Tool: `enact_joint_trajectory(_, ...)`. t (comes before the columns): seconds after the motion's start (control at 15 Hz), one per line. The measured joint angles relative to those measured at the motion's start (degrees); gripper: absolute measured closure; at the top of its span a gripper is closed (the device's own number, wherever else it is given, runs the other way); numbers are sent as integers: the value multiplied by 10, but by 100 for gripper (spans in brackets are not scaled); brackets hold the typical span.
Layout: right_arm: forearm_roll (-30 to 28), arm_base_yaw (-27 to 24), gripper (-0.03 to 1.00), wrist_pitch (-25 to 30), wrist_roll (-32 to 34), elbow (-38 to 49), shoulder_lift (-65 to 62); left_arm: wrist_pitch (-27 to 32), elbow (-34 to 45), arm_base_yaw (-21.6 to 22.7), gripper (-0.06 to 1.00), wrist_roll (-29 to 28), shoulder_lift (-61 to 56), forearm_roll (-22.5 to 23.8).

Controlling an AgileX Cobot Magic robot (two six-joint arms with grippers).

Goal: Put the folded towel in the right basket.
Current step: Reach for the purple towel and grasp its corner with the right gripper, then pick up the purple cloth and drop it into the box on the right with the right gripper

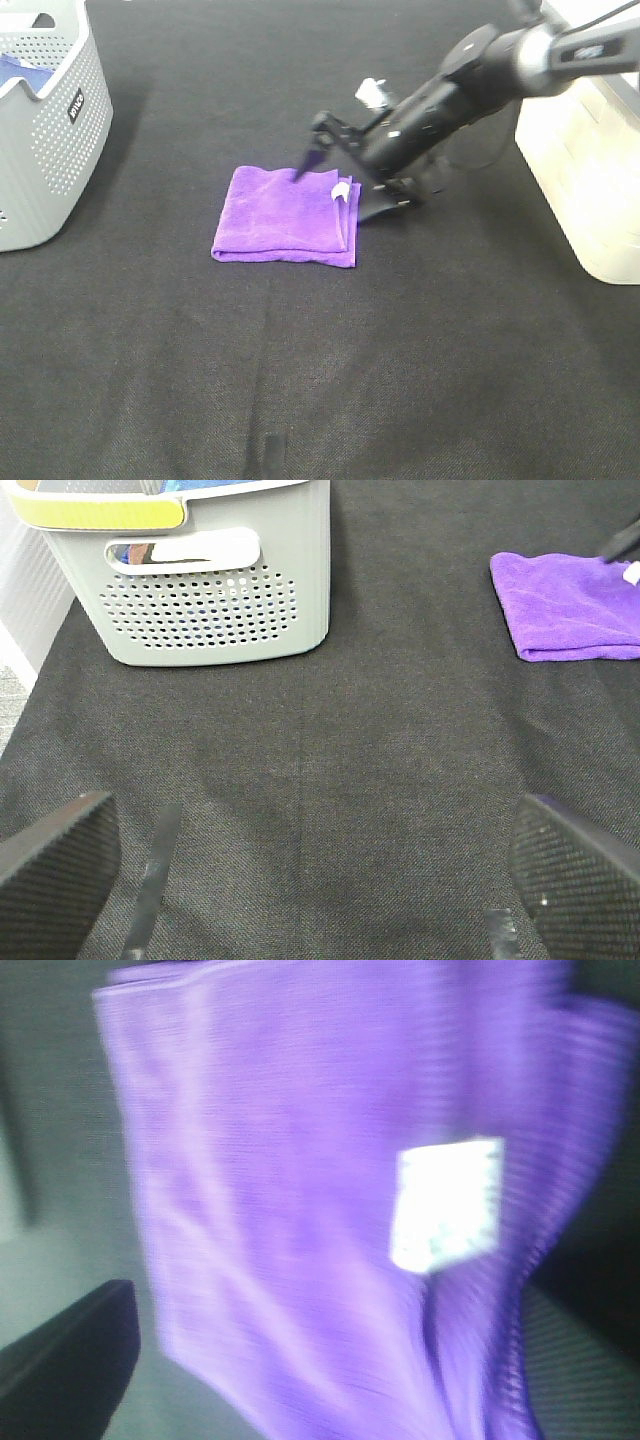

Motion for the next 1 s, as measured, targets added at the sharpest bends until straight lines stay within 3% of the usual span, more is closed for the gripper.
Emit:
enact_joint_trajectory(0.13, 68, 26, 12, -22, -21, -1, 17, 0, 0, 0, -5, 0, 0, 0)
enact_joint_trajectory(0.27, 84, 42, 25, -45, -29, -1, 23, 0, 0, 0, -5, 0, 0, 0)
enact_joint_trajectory(0.67, 21, 46, 86, -32, -29, -36, 41, 0, 0, 0, -5, 0, 0, 0)
enact_joint_trajectory(0.8, -24, 49, 90, -5, -23, -76, 50, 0, 0, 0, -5, 0, 0, 0)
enact_joint_trajectory(1.0, -112, 54, 90, 111, 35, -188, 61, 0, 0, 0, -5, 0, 0, 0)
